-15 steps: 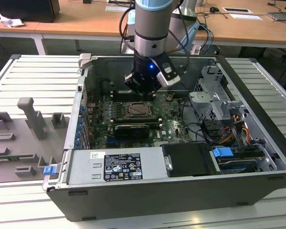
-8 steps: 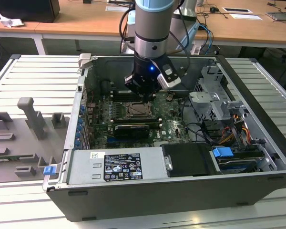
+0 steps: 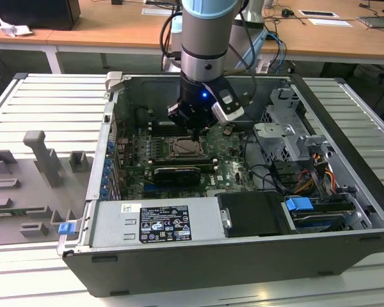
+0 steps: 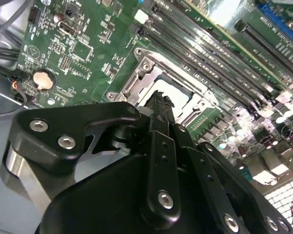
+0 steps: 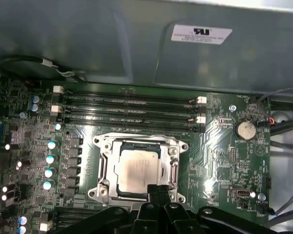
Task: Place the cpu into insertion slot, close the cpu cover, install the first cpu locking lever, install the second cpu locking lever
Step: 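Install the second cpu locking lever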
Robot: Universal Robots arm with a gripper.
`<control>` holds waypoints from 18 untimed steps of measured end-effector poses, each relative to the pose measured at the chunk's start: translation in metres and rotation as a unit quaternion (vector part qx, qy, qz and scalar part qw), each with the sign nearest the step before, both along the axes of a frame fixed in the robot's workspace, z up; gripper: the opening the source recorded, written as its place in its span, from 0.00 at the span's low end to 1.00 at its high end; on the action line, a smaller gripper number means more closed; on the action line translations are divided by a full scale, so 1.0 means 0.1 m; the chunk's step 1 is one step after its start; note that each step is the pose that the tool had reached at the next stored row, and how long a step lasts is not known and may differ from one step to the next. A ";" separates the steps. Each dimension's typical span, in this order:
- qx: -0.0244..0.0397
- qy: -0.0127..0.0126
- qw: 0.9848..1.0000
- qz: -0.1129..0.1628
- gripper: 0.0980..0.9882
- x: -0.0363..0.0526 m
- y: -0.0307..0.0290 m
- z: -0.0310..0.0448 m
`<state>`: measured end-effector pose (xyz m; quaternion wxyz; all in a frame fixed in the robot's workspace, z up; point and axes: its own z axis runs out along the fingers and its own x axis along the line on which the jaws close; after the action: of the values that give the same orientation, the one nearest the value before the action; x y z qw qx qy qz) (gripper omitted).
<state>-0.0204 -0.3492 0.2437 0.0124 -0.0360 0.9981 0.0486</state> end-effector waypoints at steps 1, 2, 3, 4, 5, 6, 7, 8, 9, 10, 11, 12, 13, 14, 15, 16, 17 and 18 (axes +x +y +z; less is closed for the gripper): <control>0.000 0.000 1.000 0.000 0.01 0.000 -0.010 0.000; 0.000 0.000 1.000 0.000 0.01 0.000 -0.020 0.000; 0.000 0.000 1.000 0.000 0.01 -0.001 -0.022 0.005; 0.000 0.000 1.000 0.000 0.01 -0.001 -0.022 0.011; 0.000 0.000 1.000 0.000 0.01 0.000 -0.022 0.018; 0.000 0.000 1.000 0.000 0.01 0.000 -0.023 0.020; 0.000 0.000 1.000 0.000 0.01 0.000 -0.036 0.020; 0.000 0.000 1.000 0.000 0.01 -0.002 -0.052 0.020; 0.000 0.000 1.000 0.000 0.01 -0.004 -0.065 0.020; 0.000 0.000 1.000 0.000 0.01 -0.007 -0.085 0.020; 0.000 0.000 1.000 0.000 0.01 -0.008 -0.100 0.020; 0.000 0.000 1.000 0.001 0.01 -0.009 -0.118 0.020; 0.000 0.000 1.000 0.001 0.01 -0.010 -0.140 0.020; 0.000 0.000 1.000 0.001 0.01 -0.011 -0.158 0.020; 0.000 0.000 1.000 0.001 0.01 -0.012 -0.187 0.020; 0.000 0.000 1.000 0.001 0.01 -0.013 -0.209 0.020; 0.000 0.000 1.000 0.002 0.01 -0.015 -0.245 0.019; 0.001 0.000 1.000 0.002 0.01 -0.016 -0.263 0.019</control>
<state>-0.0220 -0.3755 0.2456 0.0123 -0.0378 0.9980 0.0492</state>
